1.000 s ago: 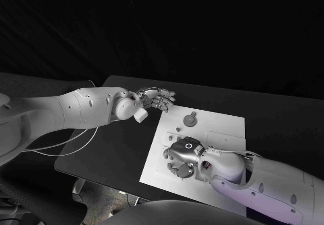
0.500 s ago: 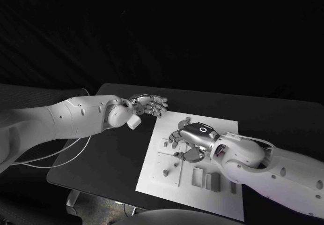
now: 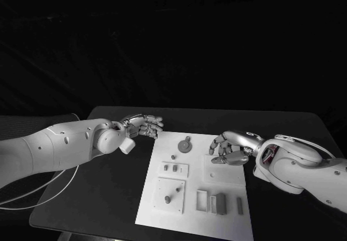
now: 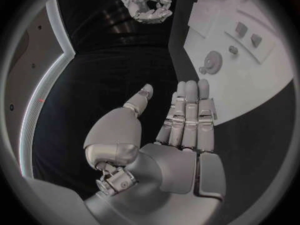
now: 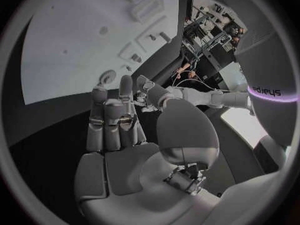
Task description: Assemble the parts on the task board
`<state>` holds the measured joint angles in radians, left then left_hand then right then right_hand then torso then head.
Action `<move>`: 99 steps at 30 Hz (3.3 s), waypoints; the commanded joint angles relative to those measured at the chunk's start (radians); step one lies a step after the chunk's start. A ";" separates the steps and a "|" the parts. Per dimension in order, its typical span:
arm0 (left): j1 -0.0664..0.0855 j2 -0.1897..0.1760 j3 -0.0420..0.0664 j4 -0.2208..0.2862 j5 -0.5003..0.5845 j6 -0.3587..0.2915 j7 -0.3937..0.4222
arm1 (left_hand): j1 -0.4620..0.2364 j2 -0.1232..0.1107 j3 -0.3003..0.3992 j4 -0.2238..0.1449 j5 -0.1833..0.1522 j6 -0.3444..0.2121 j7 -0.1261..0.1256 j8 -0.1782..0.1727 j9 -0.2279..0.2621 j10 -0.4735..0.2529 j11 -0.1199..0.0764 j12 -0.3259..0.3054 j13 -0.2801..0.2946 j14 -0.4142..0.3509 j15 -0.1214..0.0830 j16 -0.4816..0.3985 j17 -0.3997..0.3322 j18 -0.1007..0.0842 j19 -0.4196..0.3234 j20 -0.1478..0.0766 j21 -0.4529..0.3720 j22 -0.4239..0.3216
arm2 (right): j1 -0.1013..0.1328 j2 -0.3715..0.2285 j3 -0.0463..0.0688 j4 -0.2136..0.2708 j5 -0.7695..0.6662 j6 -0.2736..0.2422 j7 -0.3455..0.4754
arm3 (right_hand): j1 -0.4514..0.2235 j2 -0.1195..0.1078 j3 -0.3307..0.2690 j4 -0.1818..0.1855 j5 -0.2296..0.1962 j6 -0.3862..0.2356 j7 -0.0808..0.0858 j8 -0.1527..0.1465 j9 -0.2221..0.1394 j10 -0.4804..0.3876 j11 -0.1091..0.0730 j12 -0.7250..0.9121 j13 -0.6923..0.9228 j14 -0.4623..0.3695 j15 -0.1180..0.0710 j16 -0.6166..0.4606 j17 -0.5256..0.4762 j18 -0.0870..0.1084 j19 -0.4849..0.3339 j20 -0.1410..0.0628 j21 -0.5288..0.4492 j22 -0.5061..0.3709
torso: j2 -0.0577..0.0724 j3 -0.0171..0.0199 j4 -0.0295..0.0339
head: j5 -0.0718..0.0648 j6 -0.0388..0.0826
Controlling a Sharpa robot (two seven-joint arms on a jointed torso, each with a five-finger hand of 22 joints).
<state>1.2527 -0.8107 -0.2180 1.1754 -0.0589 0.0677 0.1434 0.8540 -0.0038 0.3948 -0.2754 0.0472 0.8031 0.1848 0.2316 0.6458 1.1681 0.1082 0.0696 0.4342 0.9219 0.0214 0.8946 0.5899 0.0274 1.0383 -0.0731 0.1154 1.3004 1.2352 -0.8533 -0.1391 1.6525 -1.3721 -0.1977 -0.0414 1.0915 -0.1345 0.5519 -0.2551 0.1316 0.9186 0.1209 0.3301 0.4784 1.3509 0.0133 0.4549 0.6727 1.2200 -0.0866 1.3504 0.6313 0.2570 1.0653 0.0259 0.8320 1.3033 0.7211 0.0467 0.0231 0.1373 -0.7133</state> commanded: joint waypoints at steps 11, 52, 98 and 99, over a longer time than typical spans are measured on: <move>0.002 0.001 0.000 0.030 -0.027 -0.021 0.006 | -0.004 -0.002 -0.003 -0.002 0.002 0.005 0.005 -0.001 -0.003 0.004 0.000 0.000 -0.003 0.007 0.003 -0.002 -0.002 0.020 0.010 0.000 -0.006 0.002 | -0.006 -0.099 -0.063 0.075 0.139 0.151 -0.241 | -0.088 -0.008 0.003 0.094 0.001 0.016 -0.009 -0.008 0.011 -0.093 -0.016 0.354 0.402 0.035 -0.021 0.101 0.096 0.005 0.054 -0.023 -0.002 0.010 | -0.014 0.0158 -0.0176 | -0.050 -0.011; 0.001 0.017 -0.003 0.076 -0.028 -0.048 -0.025 | -0.082 -0.030 -0.051 0.013 0.002 -0.017 0.015 -0.018 -0.016 -0.002 0.003 -0.001 -0.021 0.007 0.001 -0.005 -0.005 0.022 0.011 -0.002 -0.018 0.000 | -0.088 0.039 -0.100 0.019 0.204 0.286 -0.485 | -0.327 -0.115 0.047 0.387 -0.078 0.081 -0.036 0.015 0.062 -0.100 -0.040 0.564 0.547 0.099 -0.044 0.189 0.338 0.005 0.096 -0.077 0.047 0.027 | -0.037 0.0025 -0.0381 | -0.078 -0.081; 0.001 0.003 -0.004 0.078 -0.040 -0.034 -0.044 | -0.090 -0.032 -0.053 0.014 0.002 -0.019 0.016 -0.019 -0.017 -0.002 0.003 -0.001 -0.024 0.007 0.001 -0.006 -0.005 0.023 0.012 -0.002 -0.021 -0.001 | -0.043 0.068 -0.106 -0.042 0.450 0.258 -0.514 | -0.218 0.167 0.009 -0.038 0.030 0.127 -0.044 0.007 0.083 -0.088 -0.047 0.579 0.523 0.097 -0.046 0.174 0.336 0.005 0.068 -0.060 0.074 0.025 | -0.036 -0.0005 -0.0388 | -0.071 -0.090; 0.001 0.003 -0.004 0.078 -0.040 -0.034 -0.045 | -0.090 -0.032 -0.053 0.014 0.002 -0.019 0.016 -0.019 -0.017 -0.002 0.003 -0.001 -0.024 0.007 0.001 -0.006 -0.005 0.023 0.012 -0.002 -0.021 -0.001 | -0.039 0.068 -0.106 -0.042 0.460 0.259 -0.515 | -0.223 0.166 0.006 -0.037 0.030 0.128 -0.044 0.007 0.083 -0.088 -0.047 0.579 0.522 0.096 -0.046 0.174 0.335 0.005 0.068 -0.059 0.075 0.025 | -0.036 -0.0008 -0.0388 | -0.070 -0.090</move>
<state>1.2526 -0.8089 -0.2223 1.2525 -0.0946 0.0214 0.0959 0.7736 -0.0342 0.3483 -0.2597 0.0472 0.7911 0.2032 0.2159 0.6303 1.1680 0.1082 0.0696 0.4117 0.9219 0.0214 0.8946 0.5862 0.0363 1.0418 -0.0765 0.1002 1.3005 1.1931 -0.7860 -0.2456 1.6101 -1.0182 0.0534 -0.5431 0.8152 -0.0225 0.4087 -0.1482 0.1587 1.0398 0.0789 0.3340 0.5598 1.2600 -0.0305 1.0303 1.1954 1.3134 -0.1278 1.5287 0.9664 0.2384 1.1356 -0.0370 0.9021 1.3074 0.6853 0.0459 -0.0154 0.0662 -0.8022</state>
